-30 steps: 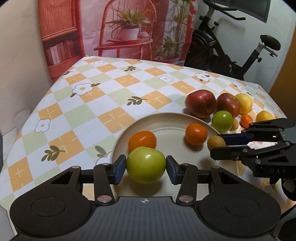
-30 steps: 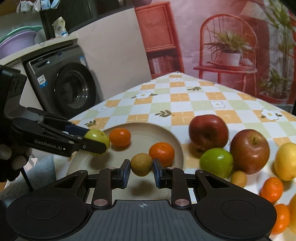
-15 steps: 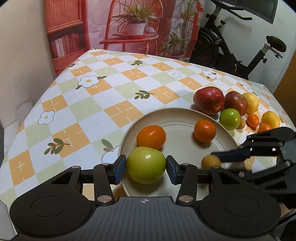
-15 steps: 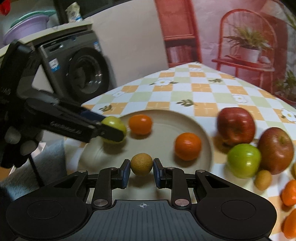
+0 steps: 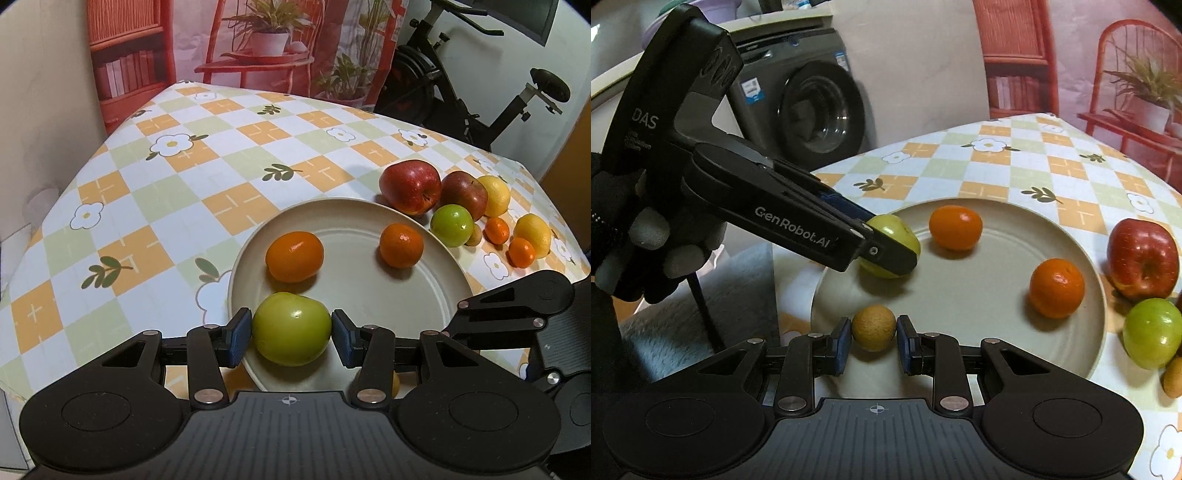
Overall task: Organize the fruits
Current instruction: 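Carry the green tomato over the plate with the left tool while the right tool carries the kiwi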
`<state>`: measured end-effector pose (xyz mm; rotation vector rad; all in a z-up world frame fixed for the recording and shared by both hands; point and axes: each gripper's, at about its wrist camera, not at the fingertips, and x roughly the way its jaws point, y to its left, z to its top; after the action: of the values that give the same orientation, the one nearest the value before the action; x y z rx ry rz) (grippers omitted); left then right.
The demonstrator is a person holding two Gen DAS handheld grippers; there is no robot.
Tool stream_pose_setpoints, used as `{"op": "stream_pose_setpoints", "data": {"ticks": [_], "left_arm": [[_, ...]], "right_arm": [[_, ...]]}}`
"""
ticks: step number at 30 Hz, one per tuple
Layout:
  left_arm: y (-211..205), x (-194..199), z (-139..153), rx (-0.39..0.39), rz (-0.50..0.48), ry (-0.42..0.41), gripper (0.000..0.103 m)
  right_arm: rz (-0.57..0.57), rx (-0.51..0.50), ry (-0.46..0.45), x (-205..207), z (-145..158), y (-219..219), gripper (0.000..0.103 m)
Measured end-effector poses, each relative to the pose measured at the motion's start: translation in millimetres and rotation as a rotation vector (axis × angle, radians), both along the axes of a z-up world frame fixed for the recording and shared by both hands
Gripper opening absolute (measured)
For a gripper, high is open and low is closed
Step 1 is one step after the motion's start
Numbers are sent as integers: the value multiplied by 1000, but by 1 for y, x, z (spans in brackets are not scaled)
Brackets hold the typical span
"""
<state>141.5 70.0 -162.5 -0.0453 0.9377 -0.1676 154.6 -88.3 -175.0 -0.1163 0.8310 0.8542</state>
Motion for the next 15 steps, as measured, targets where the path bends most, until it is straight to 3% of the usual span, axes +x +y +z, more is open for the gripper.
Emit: {"op": "stream_pose_setpoints", "data": {"ticks": [15], "left_arm": [[1,1,0,-14,13,5,50]], "right_arm": [[-20,15,9,0,-2,-4,30]]}}
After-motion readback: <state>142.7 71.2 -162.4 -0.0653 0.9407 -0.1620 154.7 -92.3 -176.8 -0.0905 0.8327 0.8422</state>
